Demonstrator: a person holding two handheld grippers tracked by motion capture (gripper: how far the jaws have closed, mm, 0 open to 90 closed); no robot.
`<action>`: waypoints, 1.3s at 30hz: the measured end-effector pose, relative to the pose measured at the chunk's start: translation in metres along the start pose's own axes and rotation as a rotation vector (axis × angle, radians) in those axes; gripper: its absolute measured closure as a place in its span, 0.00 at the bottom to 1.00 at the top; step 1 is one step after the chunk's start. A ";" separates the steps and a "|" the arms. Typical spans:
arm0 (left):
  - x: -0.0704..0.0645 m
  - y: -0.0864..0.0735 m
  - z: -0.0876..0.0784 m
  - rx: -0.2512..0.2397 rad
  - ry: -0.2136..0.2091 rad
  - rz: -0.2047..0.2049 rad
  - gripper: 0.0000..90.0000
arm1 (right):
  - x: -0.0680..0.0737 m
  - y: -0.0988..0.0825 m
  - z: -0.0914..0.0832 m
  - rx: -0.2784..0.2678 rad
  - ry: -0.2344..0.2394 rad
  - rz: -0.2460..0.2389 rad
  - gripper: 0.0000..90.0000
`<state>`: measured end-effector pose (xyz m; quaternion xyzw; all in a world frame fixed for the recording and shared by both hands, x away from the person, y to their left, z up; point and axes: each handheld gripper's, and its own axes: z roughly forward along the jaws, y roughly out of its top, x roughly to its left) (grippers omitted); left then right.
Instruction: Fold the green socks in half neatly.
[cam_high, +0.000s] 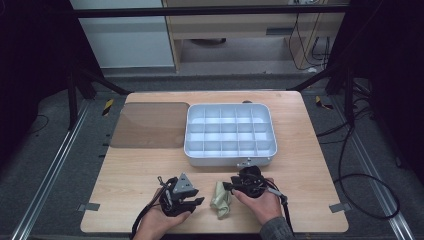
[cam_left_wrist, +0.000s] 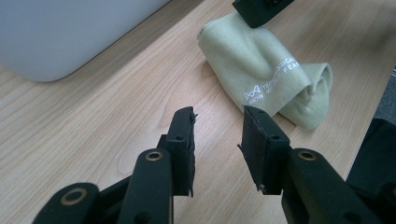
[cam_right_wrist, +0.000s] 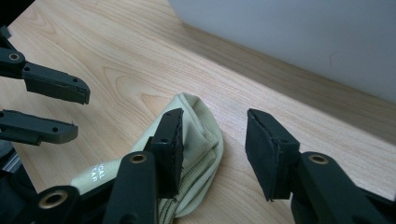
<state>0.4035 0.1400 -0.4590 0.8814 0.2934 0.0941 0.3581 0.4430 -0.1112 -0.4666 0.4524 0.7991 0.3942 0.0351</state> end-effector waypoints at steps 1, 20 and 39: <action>0.000 0.000 0.000 0.000 0.000 -0.001 0.71 | 0.000 0.000 0.000 0.000 -0.001 0.001 0.62; -0.010 0.006 0.007 -0.003 -0.035 0.011 0.74 | 0.001 -0.001 -0.004 0.009 -0.019 -0.015 0.65; -0.029 0.002 0.034 0.048 -0.024 0.057 0.68 | -0.002 -0.011 0.010 0.061 0.039 -0.006 0.96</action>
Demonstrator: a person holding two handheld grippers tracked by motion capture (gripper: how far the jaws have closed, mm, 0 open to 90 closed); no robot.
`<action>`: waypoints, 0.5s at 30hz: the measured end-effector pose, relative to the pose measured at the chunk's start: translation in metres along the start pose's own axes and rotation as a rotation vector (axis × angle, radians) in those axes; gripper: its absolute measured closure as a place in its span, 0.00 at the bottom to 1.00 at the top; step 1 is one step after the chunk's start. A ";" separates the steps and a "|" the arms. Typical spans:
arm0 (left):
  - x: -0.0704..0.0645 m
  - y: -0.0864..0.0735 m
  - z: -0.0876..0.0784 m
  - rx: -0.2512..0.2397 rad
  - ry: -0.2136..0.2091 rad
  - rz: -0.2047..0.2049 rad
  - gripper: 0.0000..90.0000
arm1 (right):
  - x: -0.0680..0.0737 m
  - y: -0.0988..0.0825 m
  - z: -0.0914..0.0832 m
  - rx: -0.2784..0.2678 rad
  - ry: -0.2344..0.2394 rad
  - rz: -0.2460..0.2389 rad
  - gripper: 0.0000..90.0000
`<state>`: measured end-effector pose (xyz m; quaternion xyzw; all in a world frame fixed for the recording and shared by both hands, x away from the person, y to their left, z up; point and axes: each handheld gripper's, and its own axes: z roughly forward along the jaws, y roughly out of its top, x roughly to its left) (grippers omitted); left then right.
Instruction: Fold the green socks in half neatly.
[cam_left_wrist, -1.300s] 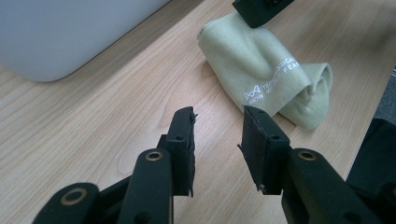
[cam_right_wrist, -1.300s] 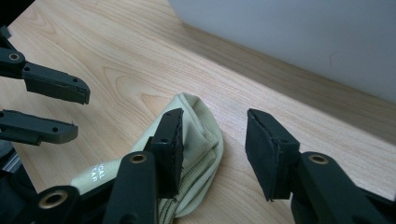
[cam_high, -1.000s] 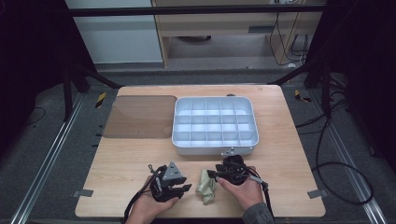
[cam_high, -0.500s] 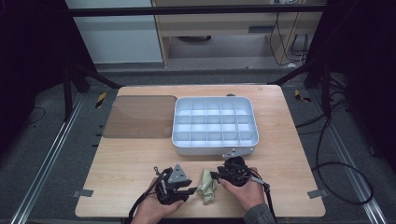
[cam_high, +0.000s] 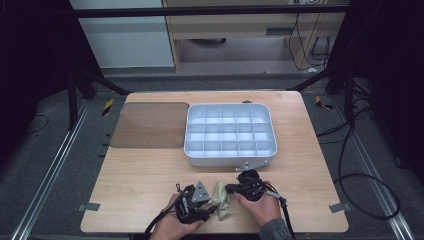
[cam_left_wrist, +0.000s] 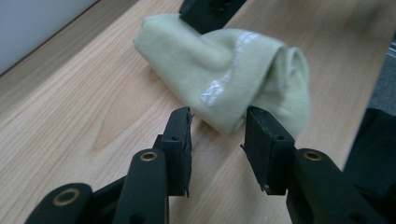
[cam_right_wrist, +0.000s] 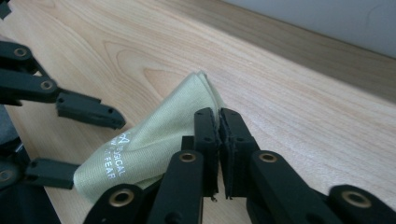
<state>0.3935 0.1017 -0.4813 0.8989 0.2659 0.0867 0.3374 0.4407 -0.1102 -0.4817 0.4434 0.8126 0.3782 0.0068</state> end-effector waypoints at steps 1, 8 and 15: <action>0.000 0.000 0.001 0.001 0.001 -0.004 0.68 | 0.000 0.000 0.001 0.002 0.001 -0.003 0.97; 0.003 -0.001 0.005 -0.008 0.007 -0.017 0.84 | 0.000 -0.001 0.003 0.015 -0.006 0.006 0.99; 0.005 -0.007 -0.001 -0.004 0.026 -0.018 0.97 | -0.001 -0.005 0.005 0.020 -0.002 0.023 1.00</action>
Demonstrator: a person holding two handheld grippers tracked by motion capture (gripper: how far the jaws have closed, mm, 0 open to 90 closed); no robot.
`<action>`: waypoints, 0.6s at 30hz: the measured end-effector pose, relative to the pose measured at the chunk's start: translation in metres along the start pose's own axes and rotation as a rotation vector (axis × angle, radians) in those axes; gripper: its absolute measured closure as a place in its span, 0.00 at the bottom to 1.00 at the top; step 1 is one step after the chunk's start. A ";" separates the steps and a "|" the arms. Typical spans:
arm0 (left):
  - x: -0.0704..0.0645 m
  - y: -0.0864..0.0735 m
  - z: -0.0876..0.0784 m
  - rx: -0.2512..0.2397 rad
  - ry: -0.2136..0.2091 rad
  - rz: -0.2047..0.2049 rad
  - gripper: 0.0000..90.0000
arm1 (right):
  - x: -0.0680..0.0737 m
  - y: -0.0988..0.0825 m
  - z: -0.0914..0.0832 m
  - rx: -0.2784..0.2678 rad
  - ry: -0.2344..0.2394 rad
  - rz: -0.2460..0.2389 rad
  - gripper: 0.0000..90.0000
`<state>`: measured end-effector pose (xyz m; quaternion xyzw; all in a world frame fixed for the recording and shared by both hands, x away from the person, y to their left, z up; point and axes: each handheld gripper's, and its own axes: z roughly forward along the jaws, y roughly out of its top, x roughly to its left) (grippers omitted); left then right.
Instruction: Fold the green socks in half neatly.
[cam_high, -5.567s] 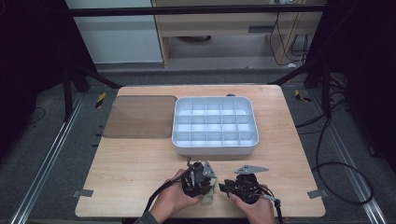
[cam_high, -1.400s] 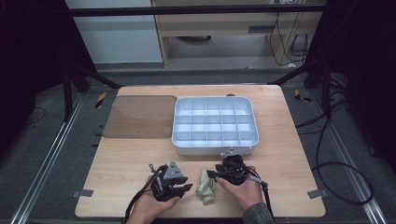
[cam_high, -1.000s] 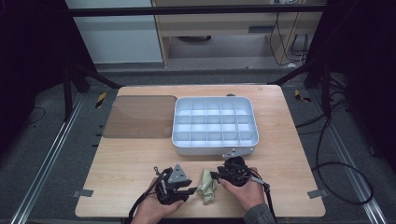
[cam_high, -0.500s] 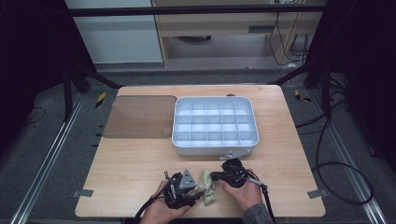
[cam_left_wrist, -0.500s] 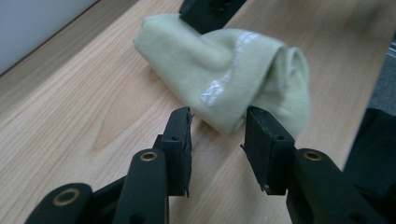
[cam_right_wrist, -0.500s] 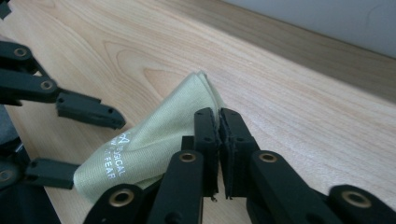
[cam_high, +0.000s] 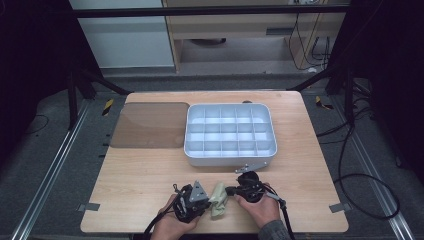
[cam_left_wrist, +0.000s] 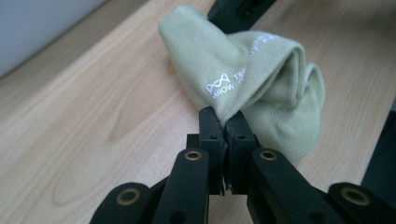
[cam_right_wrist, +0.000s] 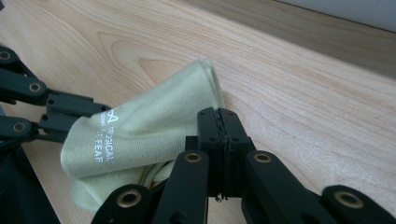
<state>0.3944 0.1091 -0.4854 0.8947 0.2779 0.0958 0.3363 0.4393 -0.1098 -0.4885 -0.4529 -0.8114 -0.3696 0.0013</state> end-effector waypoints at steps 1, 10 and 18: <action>0.000 -0.001 0.000 0.007 -0.007 0.000 0.97 | 0.000 0.000 0.001 -0.001 0.000 0.000 1.00; -0.006 -0.001 -0.006 -0.012 -0.022 0.001 0.83 | 0.005 0.006 0.003 -0.002 -0.003 -0.018 0.99; -0.009 0.000 -0.017 -0.065 -0.020 0.009 0.77 | 0.011 0.011 -0.003 -0.038 -0.013 -0.029 0.86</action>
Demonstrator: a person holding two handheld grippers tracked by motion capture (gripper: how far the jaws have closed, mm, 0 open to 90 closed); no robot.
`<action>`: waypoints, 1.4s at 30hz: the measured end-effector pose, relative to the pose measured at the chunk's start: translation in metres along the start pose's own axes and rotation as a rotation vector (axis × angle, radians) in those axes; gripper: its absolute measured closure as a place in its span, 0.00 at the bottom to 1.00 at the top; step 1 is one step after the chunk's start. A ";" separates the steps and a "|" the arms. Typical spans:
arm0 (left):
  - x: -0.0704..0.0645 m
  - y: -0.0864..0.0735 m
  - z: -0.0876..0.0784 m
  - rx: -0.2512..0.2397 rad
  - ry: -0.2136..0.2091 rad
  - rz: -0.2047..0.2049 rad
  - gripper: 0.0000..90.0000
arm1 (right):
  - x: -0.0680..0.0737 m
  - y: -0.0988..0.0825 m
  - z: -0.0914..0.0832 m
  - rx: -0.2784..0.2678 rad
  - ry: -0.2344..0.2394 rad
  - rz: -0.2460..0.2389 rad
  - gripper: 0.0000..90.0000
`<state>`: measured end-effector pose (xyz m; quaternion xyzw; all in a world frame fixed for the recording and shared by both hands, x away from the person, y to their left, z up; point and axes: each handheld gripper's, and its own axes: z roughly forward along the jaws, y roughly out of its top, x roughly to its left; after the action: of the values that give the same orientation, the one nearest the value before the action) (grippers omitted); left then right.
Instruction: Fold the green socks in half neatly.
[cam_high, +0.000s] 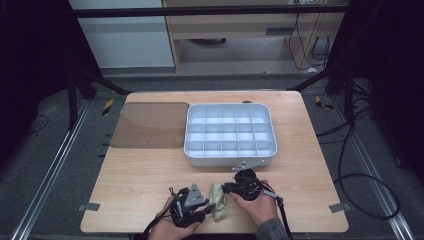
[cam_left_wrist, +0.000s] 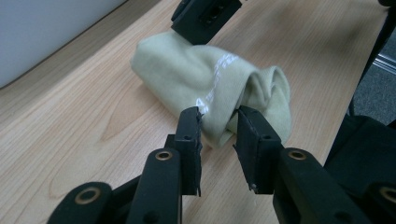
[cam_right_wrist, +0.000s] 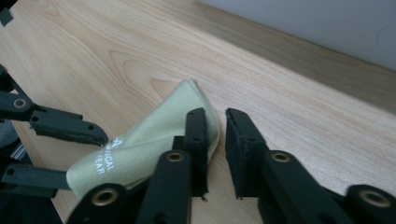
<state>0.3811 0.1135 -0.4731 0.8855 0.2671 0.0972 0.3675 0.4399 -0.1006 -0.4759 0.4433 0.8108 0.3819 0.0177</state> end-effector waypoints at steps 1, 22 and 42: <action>0.000 0.000 0.000 -0.002 -0.001 -0.004 0.77 | 0.000 0.001 0.000 -0.001 -0.003 0.003 0.83; 0.004 -0.005 0.000 -0.004 -0.013 -0.032 0.74 | 0.014 0.009 0.008 -0.020 0.011 0.072 0.47; 0.031 -0.029 -0.037 0.084 0.022 -0.095 0.12 | 0.027 0.016 0.014 -0.007 0.007 0.045 0.37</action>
<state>0.3822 0.1695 -0.4683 0.8853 0.3168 0.0782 0.3313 0.4398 -0.0678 -0.4673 0.4599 0.7993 0.3867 0.0080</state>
